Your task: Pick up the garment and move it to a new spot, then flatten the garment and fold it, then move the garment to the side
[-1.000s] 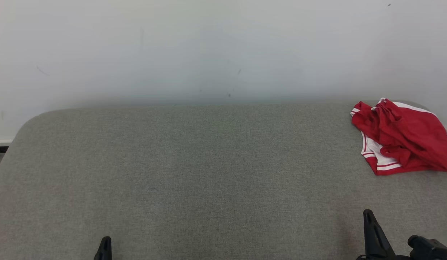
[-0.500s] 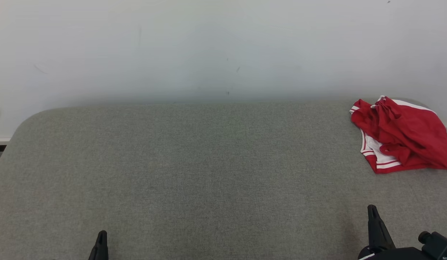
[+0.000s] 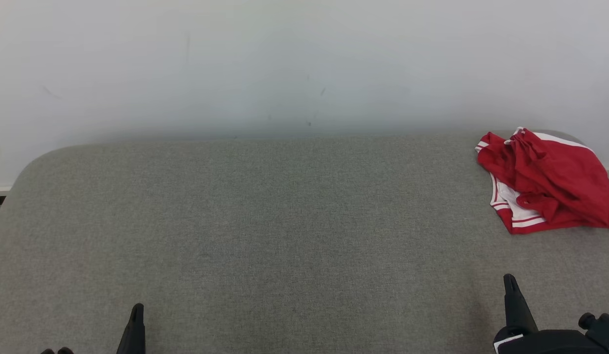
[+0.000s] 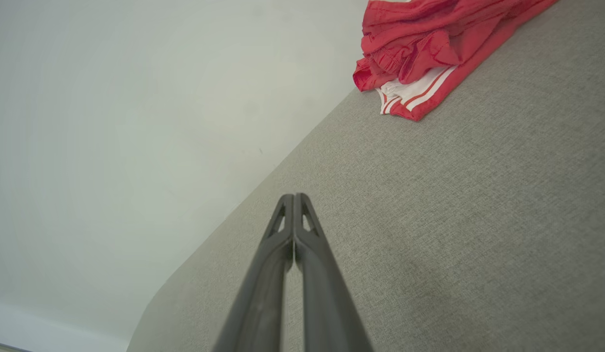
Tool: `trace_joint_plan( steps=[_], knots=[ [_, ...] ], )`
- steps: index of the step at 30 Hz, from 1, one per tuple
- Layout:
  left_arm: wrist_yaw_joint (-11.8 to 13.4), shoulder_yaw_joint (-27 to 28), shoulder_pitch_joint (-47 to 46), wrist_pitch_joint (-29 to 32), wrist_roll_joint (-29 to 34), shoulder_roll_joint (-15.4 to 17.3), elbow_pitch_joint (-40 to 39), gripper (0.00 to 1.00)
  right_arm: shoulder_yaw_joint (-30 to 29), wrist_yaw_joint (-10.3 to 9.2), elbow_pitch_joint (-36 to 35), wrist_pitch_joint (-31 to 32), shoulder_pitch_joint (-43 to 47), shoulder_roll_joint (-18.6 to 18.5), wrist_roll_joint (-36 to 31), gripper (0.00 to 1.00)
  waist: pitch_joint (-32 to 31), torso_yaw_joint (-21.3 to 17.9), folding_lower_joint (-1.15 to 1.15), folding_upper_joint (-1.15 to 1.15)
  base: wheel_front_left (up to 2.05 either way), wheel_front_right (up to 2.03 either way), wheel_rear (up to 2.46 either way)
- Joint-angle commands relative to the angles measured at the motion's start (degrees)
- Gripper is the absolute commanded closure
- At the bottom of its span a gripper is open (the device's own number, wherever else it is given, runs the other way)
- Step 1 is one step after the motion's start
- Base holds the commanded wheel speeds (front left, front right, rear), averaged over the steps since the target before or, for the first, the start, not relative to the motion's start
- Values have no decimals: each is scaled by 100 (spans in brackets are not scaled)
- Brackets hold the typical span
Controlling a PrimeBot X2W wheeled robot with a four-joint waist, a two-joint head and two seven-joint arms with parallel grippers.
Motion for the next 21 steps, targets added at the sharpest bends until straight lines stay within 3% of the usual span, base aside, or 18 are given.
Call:
trace_joint_plan(
  steps=[1, 21],
  knots=[
    [-15, 48, -164, 75, -278, 9, -85, 100, -40, -5, -89, 73, -144, 2, 289, 100, 9, -5, -1, 0, 0, 0, 0],
    [-30, 132, -339, 403, -1479, -15, -84, 100, -132, -7, -105, 406, -269, 27, 1533, 100, 71, -36, -1, 0, 0, 0, 0]
  ],
)
